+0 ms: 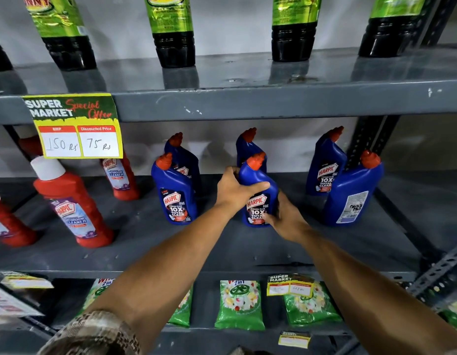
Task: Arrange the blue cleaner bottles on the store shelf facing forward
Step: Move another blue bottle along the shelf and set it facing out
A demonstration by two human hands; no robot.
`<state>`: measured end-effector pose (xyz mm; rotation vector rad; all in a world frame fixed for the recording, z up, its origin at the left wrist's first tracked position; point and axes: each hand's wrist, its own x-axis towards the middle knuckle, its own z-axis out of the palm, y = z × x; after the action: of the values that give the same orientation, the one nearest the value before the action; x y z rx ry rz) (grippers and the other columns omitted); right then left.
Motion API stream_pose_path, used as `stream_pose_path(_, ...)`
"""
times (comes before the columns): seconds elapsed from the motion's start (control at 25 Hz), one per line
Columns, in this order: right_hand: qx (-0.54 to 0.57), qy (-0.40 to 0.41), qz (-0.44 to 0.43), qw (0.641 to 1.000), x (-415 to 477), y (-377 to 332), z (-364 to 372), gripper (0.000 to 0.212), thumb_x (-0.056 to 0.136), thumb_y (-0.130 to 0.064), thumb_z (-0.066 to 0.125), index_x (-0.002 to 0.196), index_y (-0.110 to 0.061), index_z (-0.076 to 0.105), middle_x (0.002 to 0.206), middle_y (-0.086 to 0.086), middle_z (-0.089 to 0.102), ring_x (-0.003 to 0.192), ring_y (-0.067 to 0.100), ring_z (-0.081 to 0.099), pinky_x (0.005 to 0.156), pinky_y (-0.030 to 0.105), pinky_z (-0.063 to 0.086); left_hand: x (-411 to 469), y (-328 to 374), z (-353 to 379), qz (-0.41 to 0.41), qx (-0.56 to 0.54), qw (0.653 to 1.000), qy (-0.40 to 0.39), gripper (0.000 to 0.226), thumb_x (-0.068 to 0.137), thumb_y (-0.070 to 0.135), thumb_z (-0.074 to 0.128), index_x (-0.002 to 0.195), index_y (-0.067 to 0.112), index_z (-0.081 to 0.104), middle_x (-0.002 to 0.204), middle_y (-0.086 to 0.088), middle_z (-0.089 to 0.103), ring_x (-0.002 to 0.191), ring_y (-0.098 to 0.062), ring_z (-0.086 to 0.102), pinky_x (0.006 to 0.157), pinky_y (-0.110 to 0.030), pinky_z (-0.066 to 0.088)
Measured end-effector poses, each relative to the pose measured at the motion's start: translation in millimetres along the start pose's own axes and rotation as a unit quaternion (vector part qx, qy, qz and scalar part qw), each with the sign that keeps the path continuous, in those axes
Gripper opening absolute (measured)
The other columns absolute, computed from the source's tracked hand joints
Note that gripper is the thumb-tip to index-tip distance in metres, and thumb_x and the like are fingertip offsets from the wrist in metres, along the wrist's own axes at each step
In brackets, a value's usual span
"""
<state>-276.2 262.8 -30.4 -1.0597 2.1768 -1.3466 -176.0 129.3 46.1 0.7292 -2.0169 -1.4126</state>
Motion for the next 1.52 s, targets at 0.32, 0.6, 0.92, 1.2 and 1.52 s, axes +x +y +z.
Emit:
stream_pose_path(0.32, -0.081, 0.126, 0.032, 0.988, -36, 22, -28, 0.044, 0.083, -0.028, 0.071, 0.124, -0.017, 0.059, 0.095, -0.005, 0.068, 0.081, 0.002, 0.064, 0.072, 0.012, 0.046, -27, 44, 24, 0.457, 0.162, 0.870, 0.093, 0.041, 0.070, 0.045, 0.076, 0.075, 0.014, 0.050, 0.073, 0.002, 0.052, 0.071, -0.014, 0.044, 0.069, -0.025, 0.036)
stream_pose_path(0.6, -0.265, 0.174, 0.115, 0.942, -80, 45, -99, 0.019, 0.087, -0.035, 0.060, 0.075, -0.021, 0.057, 0.082, 0.009, 0.074, 0.083, 0.031, 0.068, 0.070, 0.034, 0.049, -16, 59, 115, 0.134, 0.050, 0.968, -0.206, 0.060, 0.076, 0.035, 0.077, 0.125, 0.014, 0.050, 0.116, 0.003, 0.057, 0.108, -0.013, 0.056, 0.088, -0.023, 0.046)
stream_pose_path(0.92, -0.125, 0.250, 0.203, 0.939, -74, 60, -143, 0.072, 0.075, -0.033, 0.078, 0.131, -0.005, 0.043, 0.133, 0.018, 0.053, 0.122, 0.036, 0.052, 0.092, 0.038, 0.045, 1, 67, 188, 0.051, 0.086, 0.961, -0.257, 0.050, 0.068, 0.037, 0.080, 0.108, 0.018, 0.057, 0.103, 0.001, 0.068, 0.093, -0.018, 0.065, 0.082, -0.032, 0.051)
stream_pose_path(1.2, -0.096, 0.236, 0.167, 0.952, -69, 55, -130, 0.078, 0.068, -0.032, 0.082, 0.133, -0.013, 0.042, 0.128, 0.010, 0.062, 0.116, 0.032, 0.060, 0.092, 0.038, 0.048, -4, 58, 188, 0.059, 0.078, 0.969, -0.228, 0.041, 0.063, 0.032, 0.085, 0.091, 0.032, 0.055, 0.082, 0.018, 0.062, 0.076, -0.002, 0.061, 0.068, -0.020, 0.047)
stream_pose_path(1.52, -0.098, 0.276, 0.104, 0.951, -55, 33, -123, 0.124, 0.071, -0.043, 0.079, 0.151, -0.018, -0.012, 0.164, 0.005, -0.007, 0.151, 0.020, 0.008, 0.118, 0.030, 0.017, -7, 113, 186, 0.053, 0.076, 0.988, -0.120, 0.044, 0.062, 0.046, 0.081, 0.094, 0.025, 0.060, 0.087, 0.007, 0.068, 0.080, -0.015, 0.065, 0.072, -0.031, 0.055)
